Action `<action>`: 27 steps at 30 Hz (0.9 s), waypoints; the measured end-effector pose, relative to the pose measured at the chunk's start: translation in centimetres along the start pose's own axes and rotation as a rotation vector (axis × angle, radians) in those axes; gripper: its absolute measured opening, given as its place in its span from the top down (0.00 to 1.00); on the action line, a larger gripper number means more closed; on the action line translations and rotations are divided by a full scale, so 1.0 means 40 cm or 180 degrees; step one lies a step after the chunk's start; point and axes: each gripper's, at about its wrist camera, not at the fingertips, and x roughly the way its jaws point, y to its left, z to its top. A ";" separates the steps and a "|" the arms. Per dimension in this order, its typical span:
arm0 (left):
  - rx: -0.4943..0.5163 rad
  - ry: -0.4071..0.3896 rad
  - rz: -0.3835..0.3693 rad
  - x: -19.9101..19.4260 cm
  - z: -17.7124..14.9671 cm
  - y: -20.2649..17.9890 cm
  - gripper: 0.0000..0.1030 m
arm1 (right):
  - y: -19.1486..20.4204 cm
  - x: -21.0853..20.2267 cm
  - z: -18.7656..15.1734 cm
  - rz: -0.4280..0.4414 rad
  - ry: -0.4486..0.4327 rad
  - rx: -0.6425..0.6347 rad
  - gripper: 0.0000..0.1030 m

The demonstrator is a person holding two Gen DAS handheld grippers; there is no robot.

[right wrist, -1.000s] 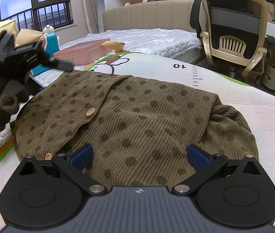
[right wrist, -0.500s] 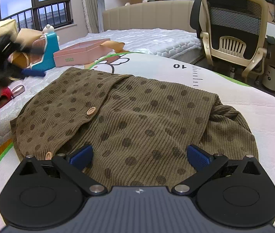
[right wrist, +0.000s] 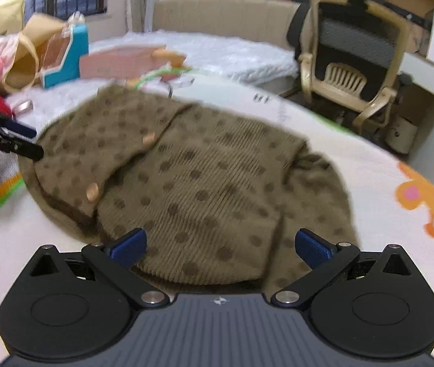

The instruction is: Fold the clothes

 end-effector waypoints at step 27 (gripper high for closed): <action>-0.0103 -0.0189 -0.0560 0.113 0.118 -0.056 0.00 | -0.020 0.164 0.217 -0.0122 -0.0456 0.0206 0.00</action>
